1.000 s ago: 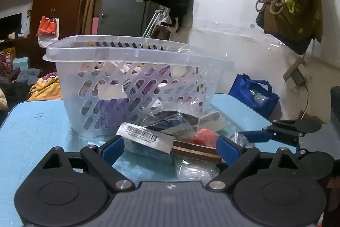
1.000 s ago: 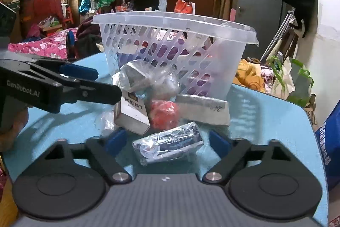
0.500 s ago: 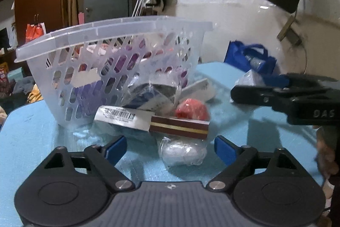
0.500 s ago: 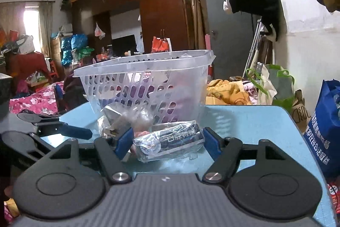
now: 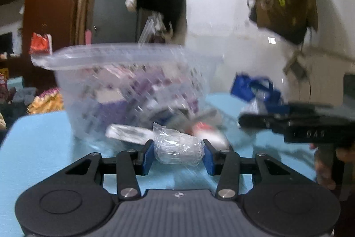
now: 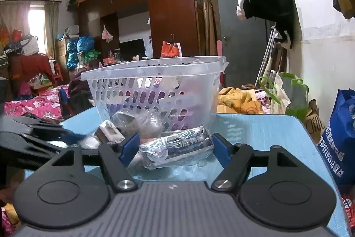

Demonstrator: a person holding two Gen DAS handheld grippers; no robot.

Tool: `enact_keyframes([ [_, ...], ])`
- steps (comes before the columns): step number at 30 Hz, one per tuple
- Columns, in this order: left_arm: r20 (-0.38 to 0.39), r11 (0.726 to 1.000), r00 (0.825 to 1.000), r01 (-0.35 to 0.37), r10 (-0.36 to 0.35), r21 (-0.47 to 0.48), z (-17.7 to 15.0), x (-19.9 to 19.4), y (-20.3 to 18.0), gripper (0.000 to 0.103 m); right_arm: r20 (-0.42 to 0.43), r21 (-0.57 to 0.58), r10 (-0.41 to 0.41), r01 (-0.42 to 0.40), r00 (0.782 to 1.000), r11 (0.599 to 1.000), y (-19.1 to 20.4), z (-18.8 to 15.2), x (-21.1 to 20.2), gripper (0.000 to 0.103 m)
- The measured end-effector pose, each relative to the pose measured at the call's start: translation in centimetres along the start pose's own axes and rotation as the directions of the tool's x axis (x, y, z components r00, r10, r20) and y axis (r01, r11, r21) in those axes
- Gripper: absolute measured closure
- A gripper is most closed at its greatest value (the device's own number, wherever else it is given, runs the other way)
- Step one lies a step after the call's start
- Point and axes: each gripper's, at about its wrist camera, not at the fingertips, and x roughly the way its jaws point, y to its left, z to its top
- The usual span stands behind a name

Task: Organize objects
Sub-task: 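Grasp a clear plastic bag with the left tool while the right grasps a silver-black package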

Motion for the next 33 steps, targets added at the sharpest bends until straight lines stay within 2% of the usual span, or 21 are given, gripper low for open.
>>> enact_keyframes([
  [3,0.047,0.997,0.999,0.003,0.001,-0.08,-0.1,-0.9,1.8,0.054,-0.002,-0.002,0.002,-0.002,1.0,1.0,0.1,0.0,0.0,0.029],
  [6,0.062,0.994,0.998,-0.005,0.012,-0.112,-0.1,-1.1,2.3,0.054,-0.002,-0.007,0.001,-0.001,1.0,1.0,0.1,0.1,0.1,0.029],
  [11,0.064,0.996,0.998,0.003,0.003,-0.089,-0.1,-1.1,2.0,0.054,0.004,-0.014,0.001,-0.001,1.0,1.0,0.1,0.0,0.1,0.029],
  [21,0.075,0.998,0.997,-0.028,0.032,-0.051,-0.4,-1.2,1.2,0.054,0.017,-0.039,-0.002,0.002,1.0,0.999,0.5,-0.1,-0.2,0.03],
  [33,0.123,0.998,0.992,-0.011,0.018,-0.061,-0.5,-1.9,1.5,0.054,0.078,-0.057,-0.007,0.012,0.997,0.998,0.9,-0.2,-1.0,0.029],
])
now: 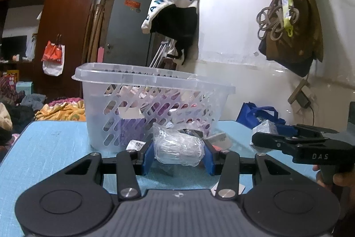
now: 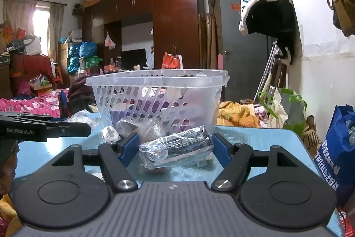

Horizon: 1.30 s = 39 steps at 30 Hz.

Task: Organize objects
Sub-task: 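Grasp a clear plastic bag with the left tool while the right grasps a silver-black package, then drop the plastic bag into the basket with the left tool while the right drops the silver package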

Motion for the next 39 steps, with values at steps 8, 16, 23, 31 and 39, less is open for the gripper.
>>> enact_keyframes([
  [8,0.012,1.0,1.0,-0.004,0.004,-0.012,0.2,-0.3,0.1,0.054,-0.002,0.0,0.0,0.0,1.0,1.0,0.0,0.0,0.1,0.029],
  [16,0.103,0.999,0.994,-0.037,0.039,-0.021,8.6,-1.0,0.7,0.054,0.148,0.008,-0.02,0.019,0.989,1.0,0.5,5.6,-1.9,0.029],
  [23,-0.063,0.987,0.99,-0.134,0.128,-0.089,15.0,8.0,3.9,0.048,0.066,-0.054,-0.011,0.014,0.998,0.998,1.4,13.6,8.1,0.029],
  [31,-0.071,0.977,0.977,-0.205,0.201,-0.053,13.9,9.2,4.2,0.027,-0.015,-0.051,-0.047,0.046,0.999,0.998,1.0,12.7,11.6,0.0],
  [39,-0.038,0.991,0.993,-0.113,0.116,0.065,6.6,2.0,-0.2,0.006,-0.053,0.04,0.039,-0.037,0.998,0.999,-0.9,7.0,3.2,0.0],
])
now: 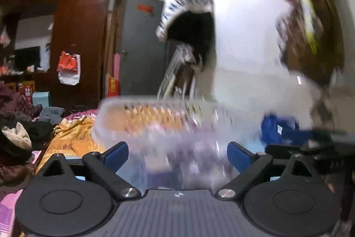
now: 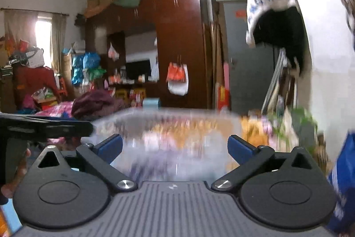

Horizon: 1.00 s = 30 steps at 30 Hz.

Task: Organize objects
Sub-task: 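Drop the plastic bag into the basket with the left tool while the right drops the silver package, then grasp the white barcode box with the left tool while the right grasps the red wrapped ball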

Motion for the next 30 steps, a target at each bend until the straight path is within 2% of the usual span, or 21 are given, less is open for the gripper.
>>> enact_keyframes([
  [3,-0.109,0.998,0.994,0.018,-0.012,0.056,-2.1,2.5,-0.7,0.006,-0.114,-0.005,-0.002,0.002,0.993,1.0,-0.2,-2.6,1.2,0.0],
  [4,-0.134,0.998,0.991,0.016,-0.007,0.063,-2.5,3.3,-0.6,0.006,-0.146,0.001,0.003,-0.003,0.989,1.0,-0.2,-3.2,1.9,0.004],
  [5,-0.151,0.998,0.989,0.01,-0.001,0.057,-2.7,4.1,-0.3,0.006,-0.185,-0.007,0.027,-0.029,0.982,1.0,-0.2,-3.7,2.7,0.017],
  [7,-0.169,1.0,0.986,0.019,-0.016,0.017,-2.9,4.9,0.5,0.006,-0.24,-0.027,0.069,-0.078,0.968,0.997,0.5,-4.3,4.0,0.025],
  [9,-0.192,0.999,0.98,0.049,-0.05,-0.012,-3.0,5.3,1.2,0.006,-0.256,-0.038,0.055,-0.067,0.965,0.997,1.2,-4.7,4.8,0.025],
  [15,-0.236,0.999,0.971,0.034,-0.04,-0.029,-3.8,6.4,1.4,0.006,-0.318,-0.073,0.033,-0.059,0.947,0.996,2.1,-4.8,6.5,0.028],
  [16,-0.247,0.999,0.969,0.021,-0.028,-0.031,-3.9,6.8,1.5,0.006,-0.326,-0.072,0.028,-0.055,0.945,0.996,1.9,-5.1,6.6,0.04],
  [17,-0.261,0.999,0.965,0.009,-0.018,-0.038,-4.0,7.2,1.5,0.006,-0.332,-0.066,0.029,-0.053,0.943,0.996,1.7,-5.1,6.6,0.058],
  [20,-0.303,0.999,0.953,0.001,-0.014,-0.043,-4.2,8.0,1.5,0.006,-0.305,-0.052,0.02,-0.037,0.952,0.998,1.1,-5.4,5.5,0.057],
  [25,-0.316,0.996,0.947,-0.038,0.062,0.083,-3.7,8.6,-0.9,0.006,-0.24,-0.01,0.022,-0.025,0.971,1.0,-0.1,-5.4,3.6,0.057],
  [28,-0.335,0.992,0.938,-0.048,0.084,0.114,-3.8,8.9,-1.8,0.021,-0.21,0.01,0.023,-0.021,0.977,1.0,-0.6,-5.4,3.2,0.057],
  [30,-0.315,0.987,0.942,-0.073,0.115,0.14,-4.0,8.1,-2.2,0.022,-0.199,0.009,0.018,-0.017,0.98,1.0,-0.5,-5.2,3.2,0.057],
])
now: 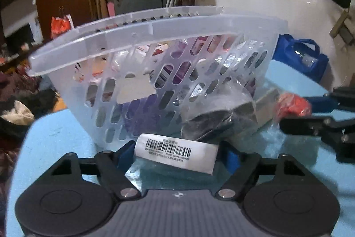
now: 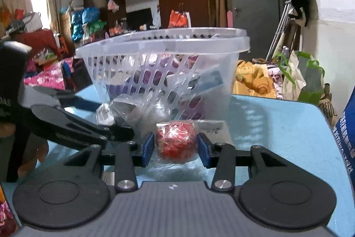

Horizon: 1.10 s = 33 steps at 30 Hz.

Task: Organize objects
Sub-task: 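Grasp the white barcode box with the left tool while the right grasps the red wrapped ball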

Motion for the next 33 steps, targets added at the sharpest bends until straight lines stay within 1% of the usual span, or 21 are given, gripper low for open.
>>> enact_keyframes([
  [1,0.019,1.0,1.0,-0.012,0.012,-0.001,-0.3,-0.6,0.0,0.022,0.005,-0.001,0.0,0.0,1.0,1.0,0.0,0.0,0.0,0.057],
  [2,0.054,1.0,0.998,-0.011,0.012,-0.012,-0.9,-1.5,0.0,0.022,0.013,-0.002,0.001,-0.001,1.0,1.0,0.1,0.0,-0.1,0.057],
  [4,0.126,0.999,0.992,0.017,-0.012,-0.04,-2.1,-3.6,0.3,0.022,0.029,-0.01,-0.016,0.016,0.999,1.0,0.3,0.0,-0.3,0.057],
  [6,0.2,0.995,0.979,0.06,-0.045,-0.073,-3.5,-5.7,1.0,0.022,0.051,-0.023,-0.032,0.034,0.998,0.999,0.6,0.0,-0.6,0.057],
  [7,0.245,0.991,0.967,0.09,-0.064,-0.097,-4.1,-6.6,1.6,0.022,0.066,-0.031,-0.04,0.042,0.997,0.999,0.7,-0.1,-0.8,0.057],
  [8,0.282,0.989,0.957,0.099,-0.065,-0.108,-4.5,-7.2,1.9,0.022,0.079,-0.036,-0.047,0.05,0.996,0.998,0.9,-0.2,-1.0,0.057],
  [10,0.331,0.986,0.941,0.113,-0.065,-0.126,-4.8,-7.8,2.7,0.022,0.108,-0.031,-0.059,0.062,0.992,0.998,0.9,-0.3,-1.4,0.057],
  [12,0.339,0.977,0.937,0.147,-0.088,-0.153,-4.8,-7.7,3.2,0.022,0.126,-0.018,-0.061,0.063,0.99,0.998,0.7,-0.3,-1.6,0.057],
  [15,0.345,0.974,0.934,0.156,-0.091,-0.164,-5.0,-7.7,2.9,0.022,0.156,0.003,-0.039,0.039,0.987,0.999,0.3,-0.4,-2.0,0.057],
  [17,0.356,0.973,0.93,0.161,-0.092,-0.168,-5.0,-7.5,2.9,0.022,0.174,0.008,-0.047,0.046,0.984,0.999,0.3,-0.5,-2.2,0.057],
  [20,0.372,0.969,0.924,0.169,-0.092,-0.179,-5.0,-7.5,3.3,0.022,0.181,-0.001,-0.046,0.047,0.982,0.999,0.5,-0.5,-2.2,0.057],
  [33,0.365,0.965,0.926,0.175,-0.094,-0.194,-4.9,-7.3,3.7,0.022,0.194,-0.001,-0.039,0.04,0.98,0.999,0.3,-0.5,-2.3,0.057],
])
